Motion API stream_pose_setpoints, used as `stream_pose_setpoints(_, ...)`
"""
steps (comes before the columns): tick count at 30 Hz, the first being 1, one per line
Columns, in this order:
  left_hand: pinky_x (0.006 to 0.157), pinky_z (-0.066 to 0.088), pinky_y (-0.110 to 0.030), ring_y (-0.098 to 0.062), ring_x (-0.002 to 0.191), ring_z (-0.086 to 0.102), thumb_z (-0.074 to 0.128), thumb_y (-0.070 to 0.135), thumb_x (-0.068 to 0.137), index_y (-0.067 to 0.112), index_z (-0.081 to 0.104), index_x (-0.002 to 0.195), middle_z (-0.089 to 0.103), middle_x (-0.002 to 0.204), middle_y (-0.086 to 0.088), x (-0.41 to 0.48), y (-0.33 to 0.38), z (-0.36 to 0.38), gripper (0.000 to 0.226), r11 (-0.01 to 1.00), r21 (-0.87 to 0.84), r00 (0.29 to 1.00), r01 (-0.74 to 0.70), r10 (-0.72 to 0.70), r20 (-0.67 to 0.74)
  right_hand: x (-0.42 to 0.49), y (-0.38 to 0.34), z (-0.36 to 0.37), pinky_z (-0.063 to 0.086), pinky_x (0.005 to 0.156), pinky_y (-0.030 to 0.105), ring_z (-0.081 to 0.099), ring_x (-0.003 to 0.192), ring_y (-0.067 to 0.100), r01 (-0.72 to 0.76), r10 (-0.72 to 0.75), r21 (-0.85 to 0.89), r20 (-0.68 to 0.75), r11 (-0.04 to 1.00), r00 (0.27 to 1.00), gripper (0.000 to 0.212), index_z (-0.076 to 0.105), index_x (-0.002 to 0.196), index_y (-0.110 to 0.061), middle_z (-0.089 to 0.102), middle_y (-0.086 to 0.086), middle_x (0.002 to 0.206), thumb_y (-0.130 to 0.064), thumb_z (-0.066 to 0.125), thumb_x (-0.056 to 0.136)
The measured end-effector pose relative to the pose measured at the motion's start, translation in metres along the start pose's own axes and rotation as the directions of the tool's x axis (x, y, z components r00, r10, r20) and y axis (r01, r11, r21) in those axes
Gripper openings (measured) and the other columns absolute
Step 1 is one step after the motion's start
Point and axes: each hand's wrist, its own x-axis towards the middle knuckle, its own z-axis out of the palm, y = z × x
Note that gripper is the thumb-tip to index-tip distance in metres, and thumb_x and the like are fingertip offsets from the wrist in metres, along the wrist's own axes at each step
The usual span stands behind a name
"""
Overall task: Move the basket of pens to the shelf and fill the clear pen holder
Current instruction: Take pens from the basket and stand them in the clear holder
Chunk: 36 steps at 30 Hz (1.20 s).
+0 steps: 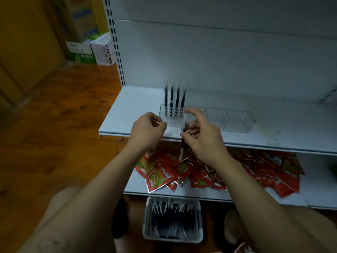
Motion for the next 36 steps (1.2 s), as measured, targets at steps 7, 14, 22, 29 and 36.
stream_pose_setpoints(7,0.085,0.045,-0.032,-0.022,0.109,0.055,0.068,0.035,0.086,0.013,0.044,0.131,0.054,0.125,-0.005,0.052,0.012,0.015,0.056,0.998,-0.068,0.994,-0.005,-0.003,-0.113,0.064,-0.009,-0.040,0.045,0.066,0.004,0.060,0.069,-0.004,0.150,-0.110,0.070,-0.397,0.986,0.911,0.050,0.051,0.130,-0.031,0.056,-0.017,0.086,-0.010,0.067,0.087)
stream_pose_setpoints(14,0.100,0.044,-0.041,-0.026,0.130,0.042,0.076,0.049,0.076,0.010,0.035,0.140,0.042,0.142,-0.009,0.081,0.000,0.035,0.086,0.996,0.016,0.996,0.084,-0.084,-0.024,0.102,0.014,-0.019,0.043,0.067,0.002,0.060,0.072,-0.004,0.162,-0.115,0.071,-0.442,0.984,0.890,0.047,0.049,0.132,-0.026,0.062,-0.006,0.093,-0.010,0.064,0.090)
stream_pose_setpoints(22,0.091,0.045,-0.036,-0.024,0.117,0.053,0.071,0.054,0.078,0.013,0.042,0.135,0.049,0.137,-0.007,0.079,-0.003,0.042,0.077,0.997,0.050,0.998,0.062,-0.063,0.020,0.100,0.033,-0.007,0.046,0.076,0.011,0.056,0.077,0.000,0.085,-0.094,-0.058,-0.194,0.995,0.976,0.059,0.040,0.141,-0.039,0.058,-0.007,0.099,-0.006,0.053,0.094)
stream_pose_setpoints(29,0.097,0.047,-0.040,-0.025,0.119,0.052,0.071,0.053,0.079,0.014,0.041,0.138,0.049,0.138,-0.008,0.075,-0.002,0.043,0.078,0.997,0.004,0.997,0.071,-0.071,0.016,0.084,0.035,-0.015,0.052,0.086,0.035,0.054,0.094,0.007,0.124,-0.144,-0.226,-0.072,0.966,0.987,0.061,0.035,0.145,-0.041,0.061,0.001,0.116,-0.010,0.047,0.094)
stream_pose_setpoints(36,0.093,0.043,-0.036,-0.026,0.124,0.049,0.074,0.052,0.077,0.010,0.034,0.142,0.045,0.142,-0.009,0.062,-0.003,0.037,0.088,0.993,-0.024,0.993,0.115,-0.115,0.006,0.061,0.027,-0.014,0.048,0.084,0.027,0.057,0.095,0.006,0.025,-0.040,-0.116,-0.125,0.993,0.991,0.067,0.027,0.146,-0.043,0.056,-0.006,0.123,-0.016,0.055,0.092)
